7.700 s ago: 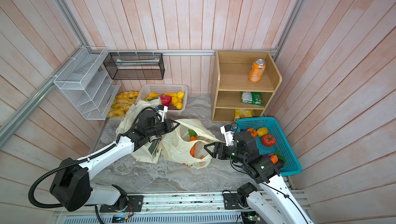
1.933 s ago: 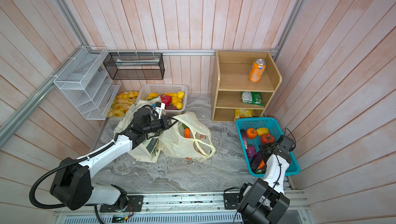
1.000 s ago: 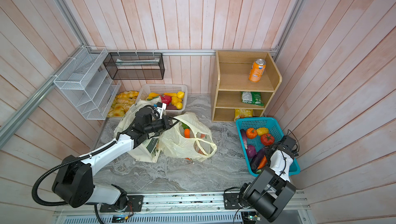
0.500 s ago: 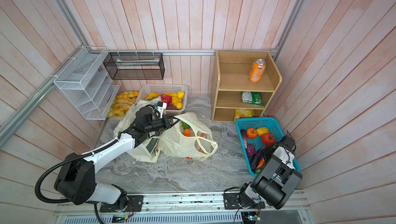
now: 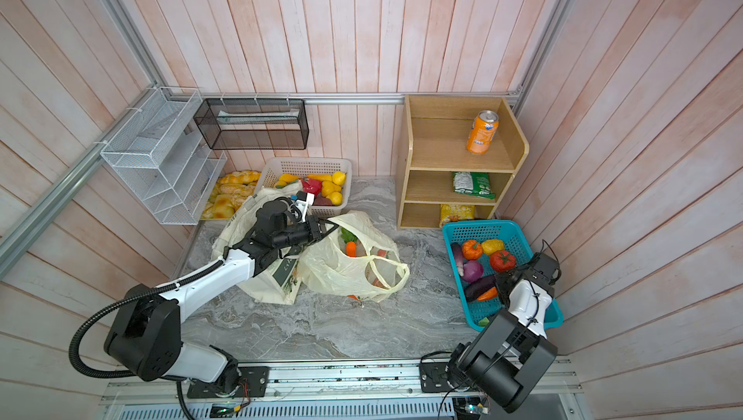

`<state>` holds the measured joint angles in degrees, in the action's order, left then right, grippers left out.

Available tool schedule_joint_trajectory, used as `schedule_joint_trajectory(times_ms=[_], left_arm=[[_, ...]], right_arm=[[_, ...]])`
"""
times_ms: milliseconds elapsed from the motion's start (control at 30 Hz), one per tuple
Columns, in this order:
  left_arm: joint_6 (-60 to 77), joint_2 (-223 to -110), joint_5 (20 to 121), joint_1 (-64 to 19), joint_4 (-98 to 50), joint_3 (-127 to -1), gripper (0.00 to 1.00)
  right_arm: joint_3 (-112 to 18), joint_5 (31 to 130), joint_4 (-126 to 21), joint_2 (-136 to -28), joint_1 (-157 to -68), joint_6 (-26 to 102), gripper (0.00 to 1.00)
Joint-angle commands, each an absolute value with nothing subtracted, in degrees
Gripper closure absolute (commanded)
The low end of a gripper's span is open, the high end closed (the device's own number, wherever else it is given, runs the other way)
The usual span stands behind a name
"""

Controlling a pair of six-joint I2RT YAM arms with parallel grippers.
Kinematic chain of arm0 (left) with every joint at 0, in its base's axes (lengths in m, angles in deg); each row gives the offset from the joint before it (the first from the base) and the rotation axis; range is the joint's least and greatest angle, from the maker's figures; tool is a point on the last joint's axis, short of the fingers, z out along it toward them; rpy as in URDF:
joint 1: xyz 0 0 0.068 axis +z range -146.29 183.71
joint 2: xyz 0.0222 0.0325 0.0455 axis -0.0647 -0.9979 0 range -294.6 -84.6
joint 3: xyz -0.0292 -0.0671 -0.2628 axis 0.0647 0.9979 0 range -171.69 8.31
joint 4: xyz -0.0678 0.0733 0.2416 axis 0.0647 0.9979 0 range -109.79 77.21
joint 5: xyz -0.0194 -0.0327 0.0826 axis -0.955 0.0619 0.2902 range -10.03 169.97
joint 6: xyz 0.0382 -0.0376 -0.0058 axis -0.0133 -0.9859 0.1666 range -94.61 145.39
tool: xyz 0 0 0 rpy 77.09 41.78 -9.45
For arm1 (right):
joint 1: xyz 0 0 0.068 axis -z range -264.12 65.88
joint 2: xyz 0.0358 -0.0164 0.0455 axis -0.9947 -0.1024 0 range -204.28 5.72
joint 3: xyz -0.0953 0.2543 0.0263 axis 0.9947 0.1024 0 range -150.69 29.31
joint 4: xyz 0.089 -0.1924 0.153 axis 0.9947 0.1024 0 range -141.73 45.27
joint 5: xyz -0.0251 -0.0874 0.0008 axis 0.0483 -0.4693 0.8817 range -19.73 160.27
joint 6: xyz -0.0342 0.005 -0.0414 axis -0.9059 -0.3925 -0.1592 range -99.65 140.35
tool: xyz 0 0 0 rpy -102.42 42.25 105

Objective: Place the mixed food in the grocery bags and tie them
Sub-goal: 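Lower the right gripper into the teal basket and grasp the second orange carrot, then lift the carrot and carry it with the right gripper to the bag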

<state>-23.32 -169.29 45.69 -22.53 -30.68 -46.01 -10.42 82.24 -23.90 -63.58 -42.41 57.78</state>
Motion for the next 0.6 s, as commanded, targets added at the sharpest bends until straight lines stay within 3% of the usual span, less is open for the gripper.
schedule_joint_trajectory(times_ms=[0,233,567], left_arm=[[-22.6,-169.3,44.9,-22.1,-29.9,-47.2,1.00],[-21.9,-169.2,45.5,-22.1,-28.4,-47.4,1.00],[-21.2,-169.3,46.3,-22.4,-26.6,-47.5,1.00]], right_arm=[[-10.9,85.7,-24.5,-60.8,-42.3,58.9,0.81],[-12.3,96.0,-27.1,-56.8,-44.7,62.9,0.83],[-21.3,101.3,-33.1,-50.7,-64.3,68.9,0.82]])
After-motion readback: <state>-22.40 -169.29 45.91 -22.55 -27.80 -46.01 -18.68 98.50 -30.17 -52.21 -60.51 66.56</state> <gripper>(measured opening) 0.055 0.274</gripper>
